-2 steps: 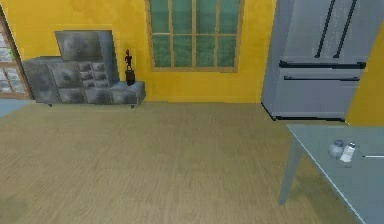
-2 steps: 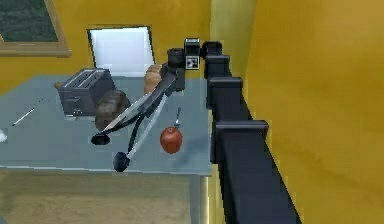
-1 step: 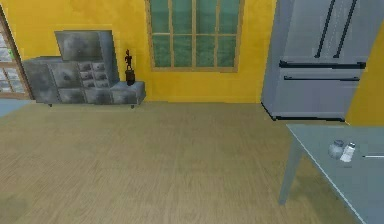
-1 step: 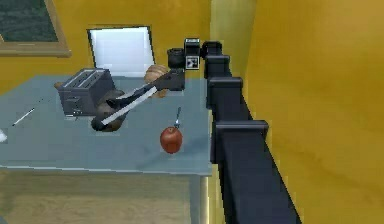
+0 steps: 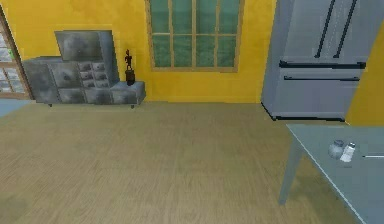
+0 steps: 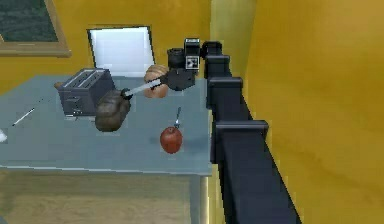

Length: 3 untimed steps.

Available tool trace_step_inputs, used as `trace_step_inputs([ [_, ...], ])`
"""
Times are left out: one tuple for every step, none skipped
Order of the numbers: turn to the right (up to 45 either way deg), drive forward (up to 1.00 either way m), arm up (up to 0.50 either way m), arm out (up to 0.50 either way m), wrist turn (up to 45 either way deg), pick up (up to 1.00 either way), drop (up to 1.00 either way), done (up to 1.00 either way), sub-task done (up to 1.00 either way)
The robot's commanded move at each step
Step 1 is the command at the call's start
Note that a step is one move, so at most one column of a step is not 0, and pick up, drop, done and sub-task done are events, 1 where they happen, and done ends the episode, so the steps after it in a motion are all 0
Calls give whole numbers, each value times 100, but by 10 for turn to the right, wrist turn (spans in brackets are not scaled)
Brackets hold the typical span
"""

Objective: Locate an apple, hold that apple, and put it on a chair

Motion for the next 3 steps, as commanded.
trace_step_inputs([
  [0, 0, 0, 0, 270, 0, 0, 0, 0],
  [0, 0, -28, 0, 0, 0, 0, 0, 0],
  [0, 0, 0, 0, 0, 100, 0, 0, 0],
])
